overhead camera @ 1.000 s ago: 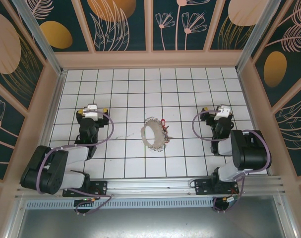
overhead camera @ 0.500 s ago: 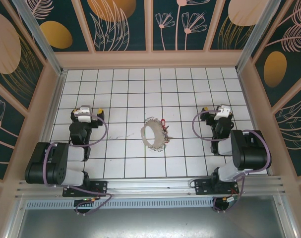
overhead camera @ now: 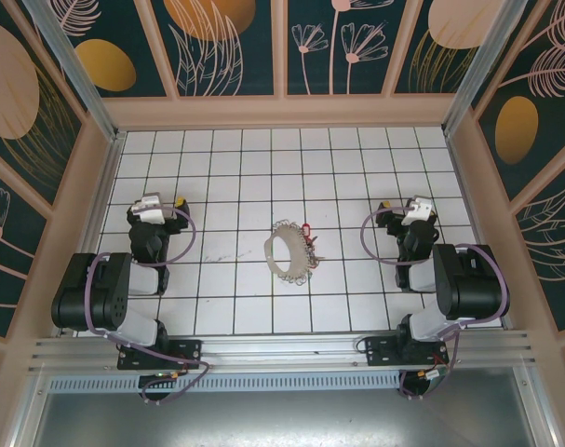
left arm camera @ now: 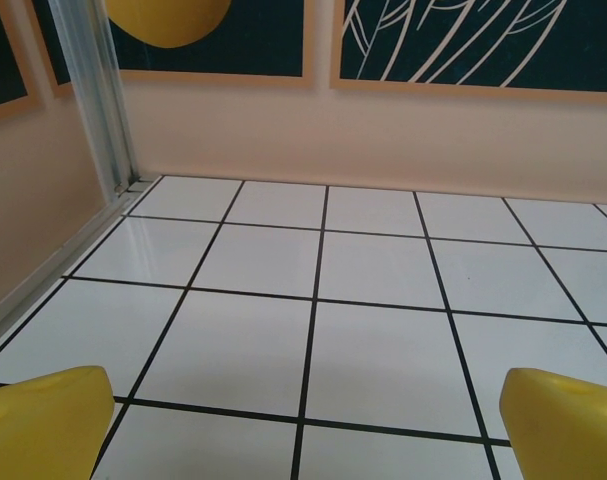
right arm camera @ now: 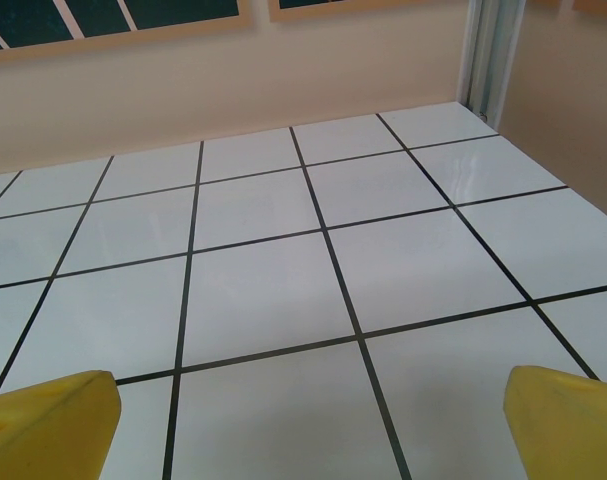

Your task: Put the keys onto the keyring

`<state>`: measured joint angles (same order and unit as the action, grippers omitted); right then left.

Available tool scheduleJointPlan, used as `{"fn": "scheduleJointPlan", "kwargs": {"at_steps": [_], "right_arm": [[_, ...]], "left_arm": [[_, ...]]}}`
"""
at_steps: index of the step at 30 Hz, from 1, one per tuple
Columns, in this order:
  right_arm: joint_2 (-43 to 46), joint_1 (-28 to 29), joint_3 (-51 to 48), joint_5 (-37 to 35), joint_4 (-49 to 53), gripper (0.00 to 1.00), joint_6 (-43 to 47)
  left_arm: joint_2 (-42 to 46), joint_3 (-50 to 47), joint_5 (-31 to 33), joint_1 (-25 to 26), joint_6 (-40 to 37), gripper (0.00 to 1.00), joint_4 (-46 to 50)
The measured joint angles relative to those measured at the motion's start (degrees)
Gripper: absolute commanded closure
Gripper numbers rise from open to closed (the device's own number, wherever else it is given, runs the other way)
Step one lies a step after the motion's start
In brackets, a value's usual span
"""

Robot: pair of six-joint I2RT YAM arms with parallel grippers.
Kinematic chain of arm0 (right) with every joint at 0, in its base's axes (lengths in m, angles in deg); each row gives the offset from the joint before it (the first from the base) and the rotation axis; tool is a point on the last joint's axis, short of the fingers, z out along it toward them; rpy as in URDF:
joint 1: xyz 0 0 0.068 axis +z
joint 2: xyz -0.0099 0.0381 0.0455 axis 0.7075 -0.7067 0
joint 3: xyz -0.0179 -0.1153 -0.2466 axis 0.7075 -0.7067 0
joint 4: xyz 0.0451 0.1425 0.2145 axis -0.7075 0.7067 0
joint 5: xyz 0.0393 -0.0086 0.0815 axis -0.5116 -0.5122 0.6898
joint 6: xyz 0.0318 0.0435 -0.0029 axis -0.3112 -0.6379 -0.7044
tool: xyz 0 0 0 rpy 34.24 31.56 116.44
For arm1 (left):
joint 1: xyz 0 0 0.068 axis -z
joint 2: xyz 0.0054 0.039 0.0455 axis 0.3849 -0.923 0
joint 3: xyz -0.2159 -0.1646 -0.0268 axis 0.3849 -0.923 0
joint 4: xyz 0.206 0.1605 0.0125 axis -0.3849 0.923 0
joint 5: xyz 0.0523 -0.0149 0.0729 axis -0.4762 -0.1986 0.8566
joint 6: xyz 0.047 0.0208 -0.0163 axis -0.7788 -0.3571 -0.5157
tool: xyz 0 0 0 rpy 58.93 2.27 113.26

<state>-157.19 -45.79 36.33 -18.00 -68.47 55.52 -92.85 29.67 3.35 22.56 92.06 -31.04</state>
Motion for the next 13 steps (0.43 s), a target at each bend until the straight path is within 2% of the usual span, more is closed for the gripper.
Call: {"fn": "scheduleJointPlan", "kwargs": {"at_steps": [13], "right_arm": [[0.0, -0.02, 0.13, 0.28, 0.02, 0.01, 0.02]], "left_arm": [[0.0, 0.0, -0.04, 0.0, 0.07, 0.01, 0.11]]}}
